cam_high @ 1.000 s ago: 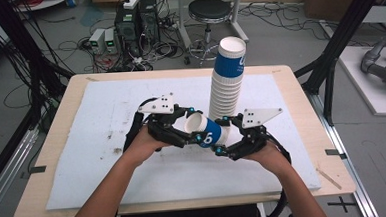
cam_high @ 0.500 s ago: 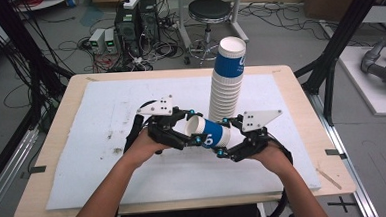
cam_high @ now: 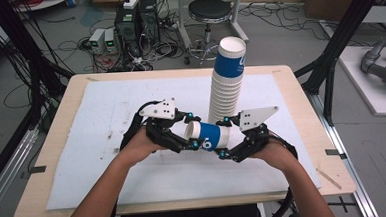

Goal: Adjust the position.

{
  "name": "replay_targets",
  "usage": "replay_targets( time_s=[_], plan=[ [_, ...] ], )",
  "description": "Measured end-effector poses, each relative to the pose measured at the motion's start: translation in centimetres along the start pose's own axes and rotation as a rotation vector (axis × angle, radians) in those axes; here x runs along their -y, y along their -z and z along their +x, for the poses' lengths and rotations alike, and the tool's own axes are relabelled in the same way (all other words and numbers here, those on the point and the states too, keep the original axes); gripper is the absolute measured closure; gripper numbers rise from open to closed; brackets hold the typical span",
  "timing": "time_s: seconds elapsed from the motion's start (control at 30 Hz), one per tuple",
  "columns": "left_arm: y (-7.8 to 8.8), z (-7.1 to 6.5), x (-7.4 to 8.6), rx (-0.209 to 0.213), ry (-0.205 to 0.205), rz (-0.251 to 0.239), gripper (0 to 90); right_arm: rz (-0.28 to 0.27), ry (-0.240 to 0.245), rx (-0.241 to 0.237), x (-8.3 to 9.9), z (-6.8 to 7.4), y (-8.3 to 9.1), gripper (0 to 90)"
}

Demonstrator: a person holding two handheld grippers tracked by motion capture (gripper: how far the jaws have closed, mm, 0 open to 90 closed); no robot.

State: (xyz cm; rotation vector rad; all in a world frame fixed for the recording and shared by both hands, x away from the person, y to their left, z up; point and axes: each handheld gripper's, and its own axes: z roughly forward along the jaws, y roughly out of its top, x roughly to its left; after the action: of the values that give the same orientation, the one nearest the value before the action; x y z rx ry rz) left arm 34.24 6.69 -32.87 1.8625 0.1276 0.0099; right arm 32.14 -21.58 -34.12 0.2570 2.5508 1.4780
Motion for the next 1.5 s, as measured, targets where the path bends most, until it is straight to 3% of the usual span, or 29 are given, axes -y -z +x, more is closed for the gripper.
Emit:
replay_targets(
  time_s=[0.07,0.3,0.57,0.63,0.67,0.83,0.93,0.97,1.0,1.1,1.17,1.2,1.37,1.43,1.5],
  plan=[
    [0.1,0.1,0.4,0.009,0.013,-0.029,30.0,-0.038,-0.040,-0.007,0.4,-0.1,-0.1,17.2],
    [0.5,0.4,1.0,0.020,0.043,-0.123,30.9,-0.108,-0.100,-0.037,1.2,-0.4,-0.1,17.1],
    [0.8,0.6,1.3,0.040,0.075,-0.208,30.9,-0.143,-0.124,-0.044,1.4,-0.5,0.3,16.3],
    [0.5,0.5,1.4,0.052,0.072,-0.201,30.8,-0.145,-0.112,-0.059,1.3,-0.4,-0.1,15.7],
    [0.4,0.4,1.4,0.042,0.062,-0.175,30.8,-0.127,-0.074,-0.034,1.2,-0.2,-0.4,17.6],
    [0.2,0.2,1.4,0.025,0.072,-0.110,30.0,-0.092,-0.037,-0.030,1.2,-0.3,-0.3,20.2],
    [-0.3,-0.3,1.4,-0.003,0.038,-0.035,25.4,-0.034,-0.005,-0.023,0.9,-0.2,-0.3,21.0],
    [-0.3,-0.3,1.4,-0.003,0.038,-0.035,21.9,-0.034,-0.005,-0.023,0.9,-0.2,-0.3,21.0],
    [-0.5,-0.4,1.4,0.002,0.029,0.011,18.8,-0.008,0.013,-0.035,0.6,-0.1,-0.3,21.1],
    [-0.7,-0.5,1.4,0.003,0.017,0.033,19.0,0.022,0.033,-0.041,0.2,0.2,-0.3,21.0],
    [-0.7,-0.5,1.5,0.038,0.008,0.032,23.9,0.041,0.044,-0.042,0.0,0.2,-0.4,21.0],
    [-0.6,-0.5,1.5,0.049,-0.015,0.041,27.9,0.042,0.045,-0.053,0.0,0.2,-0.3,21.0],
    [-0.7,-0.6,1.7,0.082,-0.033,0.053,29.0,0.017,0.059,-0.092,-0.1,0.3,0.1,21.9],
    [-0.6,-0.4,1.9,0.084,-0.027,0.033,28.8,-0.012,0.047,-0.084,-0.2,0.3,0.2,19.5],
    [-0.4,-0.2,2.0,0.076,-0.005,0.005,28.9,-0.070,-0.009,-0.062,-0.2,0.3,0.5,18.5]
  ],
)
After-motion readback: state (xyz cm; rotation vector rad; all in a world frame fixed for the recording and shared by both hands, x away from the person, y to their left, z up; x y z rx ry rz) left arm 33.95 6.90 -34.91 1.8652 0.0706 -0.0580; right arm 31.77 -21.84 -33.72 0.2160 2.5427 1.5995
